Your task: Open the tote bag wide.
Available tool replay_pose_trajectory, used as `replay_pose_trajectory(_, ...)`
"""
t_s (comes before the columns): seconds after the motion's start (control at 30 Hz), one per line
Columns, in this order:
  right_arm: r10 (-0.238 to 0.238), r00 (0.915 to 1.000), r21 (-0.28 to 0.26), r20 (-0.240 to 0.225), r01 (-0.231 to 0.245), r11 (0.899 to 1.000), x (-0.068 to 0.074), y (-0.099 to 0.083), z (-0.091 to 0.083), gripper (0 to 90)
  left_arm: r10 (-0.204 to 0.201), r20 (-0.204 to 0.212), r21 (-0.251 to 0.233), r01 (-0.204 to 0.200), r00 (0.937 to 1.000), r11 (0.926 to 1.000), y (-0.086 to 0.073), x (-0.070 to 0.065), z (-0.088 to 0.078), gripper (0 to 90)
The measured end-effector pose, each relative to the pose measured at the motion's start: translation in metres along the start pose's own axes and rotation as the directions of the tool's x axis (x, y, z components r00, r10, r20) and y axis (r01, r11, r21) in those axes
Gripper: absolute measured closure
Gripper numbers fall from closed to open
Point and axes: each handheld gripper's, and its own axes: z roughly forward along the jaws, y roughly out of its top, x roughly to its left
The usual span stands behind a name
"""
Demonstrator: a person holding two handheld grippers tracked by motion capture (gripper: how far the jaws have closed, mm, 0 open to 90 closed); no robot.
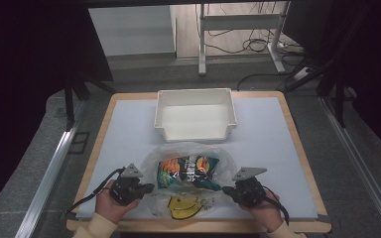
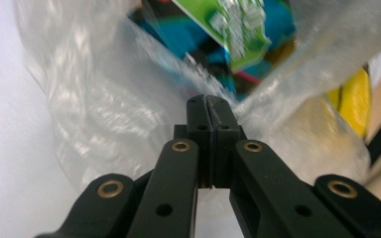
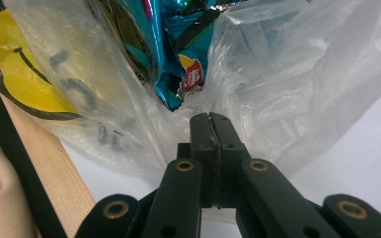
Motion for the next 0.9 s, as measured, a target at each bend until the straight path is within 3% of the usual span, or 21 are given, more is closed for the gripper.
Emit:
replay_pose_trajectory(0.33,0.011,0.9999,0.028,-0.010,-0.010,1.000,-0.005,-0.003,0.007,88.4,-0.003,0.014,0.067,0.002,0.9999,0.9978,-0.014,0.002,0.011,90.0)
replay_pose_trajectory(0.63,-0.002,0.9999,0.030,-0.017,0.002,1.000,-0.001,-0.004,0.006,88.3,0.004,0.027,0.087,-0.006,0.9996,0.9962,-0.021,-0.002,0.012,90.0)
replay_pose_trajectory(0.9,-0.004,0.9999,0.054,-0.012,0.005,0.999,0.002,-0.012,0.010,88.4,0.019,0.011,0.109,-0.020,0.9998,0.9939,-0.024,-0.002,0.015,90.0)
